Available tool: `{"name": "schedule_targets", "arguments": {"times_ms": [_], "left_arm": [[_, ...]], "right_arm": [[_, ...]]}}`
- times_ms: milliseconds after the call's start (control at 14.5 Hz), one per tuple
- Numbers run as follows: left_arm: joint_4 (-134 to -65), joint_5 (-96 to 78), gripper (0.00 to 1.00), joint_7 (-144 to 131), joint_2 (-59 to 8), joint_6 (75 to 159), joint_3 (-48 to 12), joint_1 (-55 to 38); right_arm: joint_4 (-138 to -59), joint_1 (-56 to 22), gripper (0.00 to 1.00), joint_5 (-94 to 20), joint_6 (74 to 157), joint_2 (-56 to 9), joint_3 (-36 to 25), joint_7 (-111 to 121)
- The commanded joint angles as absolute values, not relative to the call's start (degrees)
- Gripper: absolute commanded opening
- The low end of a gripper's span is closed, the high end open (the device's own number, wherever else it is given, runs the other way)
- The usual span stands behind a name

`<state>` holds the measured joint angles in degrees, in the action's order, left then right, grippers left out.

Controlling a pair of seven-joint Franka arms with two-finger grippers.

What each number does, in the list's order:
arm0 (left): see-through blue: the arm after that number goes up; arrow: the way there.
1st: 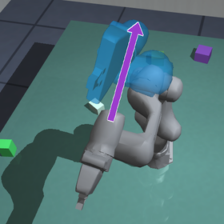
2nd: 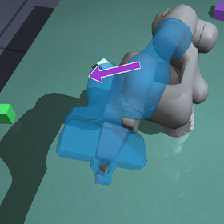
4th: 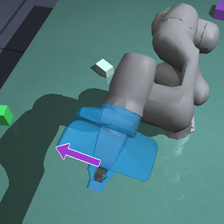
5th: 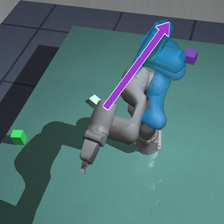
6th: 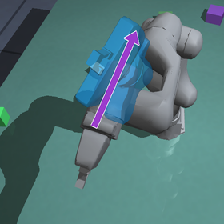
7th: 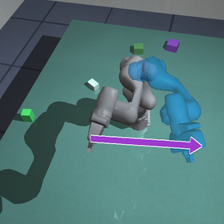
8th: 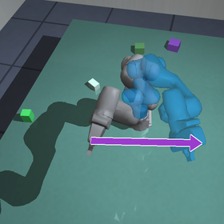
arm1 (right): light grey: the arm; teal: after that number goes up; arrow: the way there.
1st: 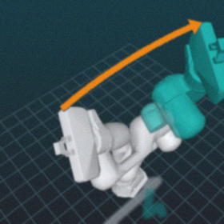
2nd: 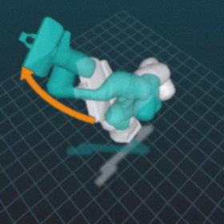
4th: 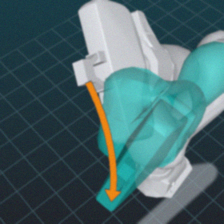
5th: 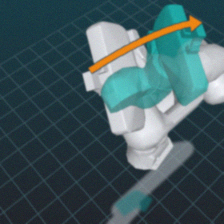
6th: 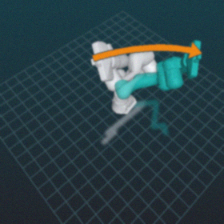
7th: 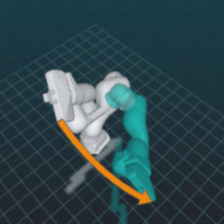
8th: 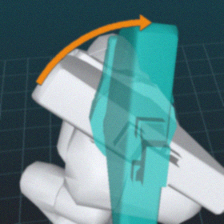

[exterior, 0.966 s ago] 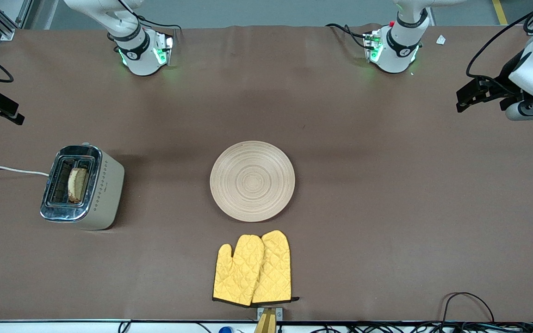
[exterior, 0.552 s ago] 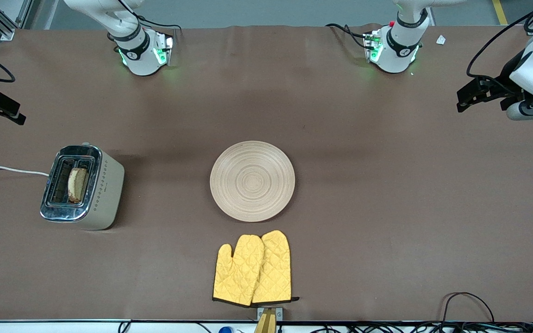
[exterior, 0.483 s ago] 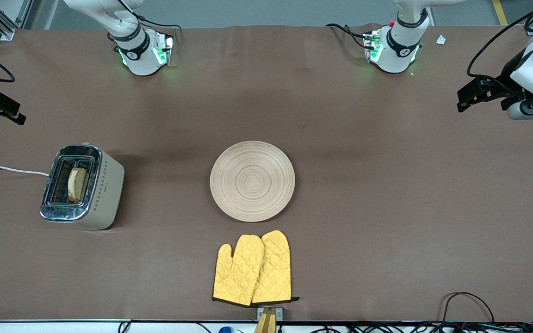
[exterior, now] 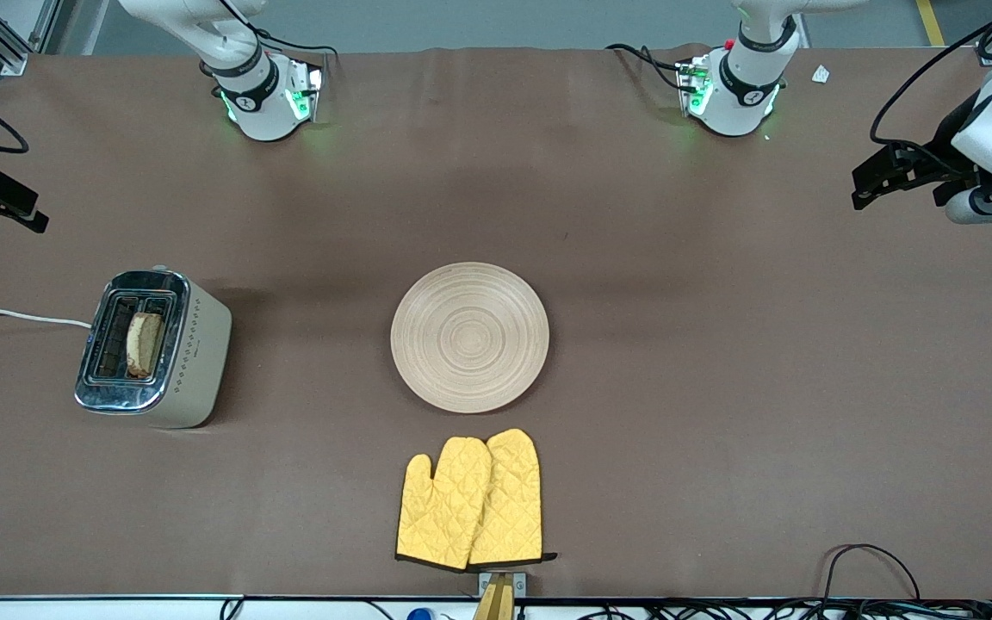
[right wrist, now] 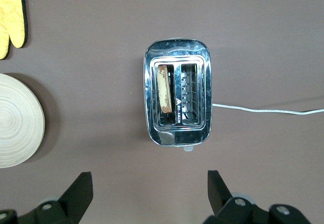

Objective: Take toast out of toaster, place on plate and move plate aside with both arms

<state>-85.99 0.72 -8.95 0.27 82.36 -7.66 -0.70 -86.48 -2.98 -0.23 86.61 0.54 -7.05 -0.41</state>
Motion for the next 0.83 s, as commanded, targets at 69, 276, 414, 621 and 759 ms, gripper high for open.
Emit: {"name": "schedule_targets", "arguments": {"times_ms": [69,276,414,621,759], "left_arm": [[-85.0,1.0,1.00,-8.1,-0.1,81.7,-7.6,-0.6],[-85.0,1.0,1.00,-8.6,-0.1,81.7,-7.6,-0.6],[-85.1,1.1,1.00,-9.0,-0.1,81.7,-7.6,-0.6],[-85.0,1.1,1.00,-8.6,0.0,81.7,-7.6,-0.6],[-85.1,1.1,1.00,-8.7,0.0,81.7,-7.6,-0.6]], "right_arm": [[-86.3,-2.7,1.00,-1.2,86.3,0.9,-6.8,-0.4],[-86.3,-2.5,1.00,-1.2,86.6,0.7,-6.9,-0.4],[-86.3,-1.6,1.00,-1.4,86.7,-0.6,-7.1,-0.4],[-86.7,-1.1,1.00,-1.3,89.6,-4.5,-7.2,-0.4],[-86.8,-0.4,1.00,-1.6,91.0,-8.7,-7.2,-0.2]]}}
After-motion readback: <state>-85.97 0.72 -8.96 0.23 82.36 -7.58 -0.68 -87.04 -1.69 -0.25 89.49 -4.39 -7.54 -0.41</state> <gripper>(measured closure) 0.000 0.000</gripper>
